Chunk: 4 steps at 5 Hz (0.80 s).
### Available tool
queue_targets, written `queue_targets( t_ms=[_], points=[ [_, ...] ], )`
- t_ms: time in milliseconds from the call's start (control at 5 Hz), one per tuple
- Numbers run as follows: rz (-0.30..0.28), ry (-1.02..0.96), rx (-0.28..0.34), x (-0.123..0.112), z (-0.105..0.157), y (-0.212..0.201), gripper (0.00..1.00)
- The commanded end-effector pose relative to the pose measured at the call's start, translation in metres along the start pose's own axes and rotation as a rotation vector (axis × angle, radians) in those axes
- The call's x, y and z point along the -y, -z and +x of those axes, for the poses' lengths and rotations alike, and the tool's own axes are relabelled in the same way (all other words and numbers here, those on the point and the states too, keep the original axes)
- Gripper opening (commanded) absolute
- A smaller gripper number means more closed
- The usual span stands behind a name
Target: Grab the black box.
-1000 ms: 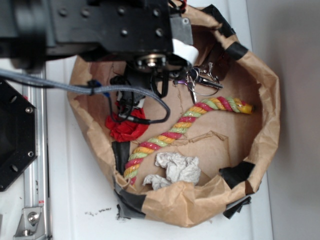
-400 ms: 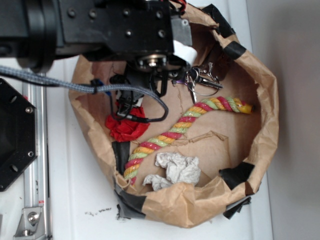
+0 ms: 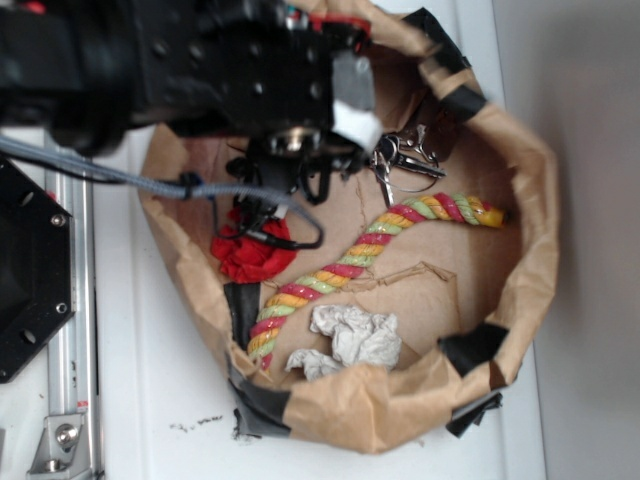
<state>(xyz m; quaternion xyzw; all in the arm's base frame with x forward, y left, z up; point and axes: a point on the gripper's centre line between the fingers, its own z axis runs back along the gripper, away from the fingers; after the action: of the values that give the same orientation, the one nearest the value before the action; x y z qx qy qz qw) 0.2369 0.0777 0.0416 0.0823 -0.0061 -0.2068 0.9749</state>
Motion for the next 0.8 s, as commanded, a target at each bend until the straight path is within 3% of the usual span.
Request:
queue_targets(
  t_ms=[0,400,600],
  points=[
    [-0.036,0.07,0.106,0.0083,0.0148,0.0163,1.0],
    [-0.081,0.098,0.121,0.0121,0.013,0.0224,1.0],
    [-0.104,0.075,0.115,0.013,0.0099,0.0242,0.91]
  ],
)
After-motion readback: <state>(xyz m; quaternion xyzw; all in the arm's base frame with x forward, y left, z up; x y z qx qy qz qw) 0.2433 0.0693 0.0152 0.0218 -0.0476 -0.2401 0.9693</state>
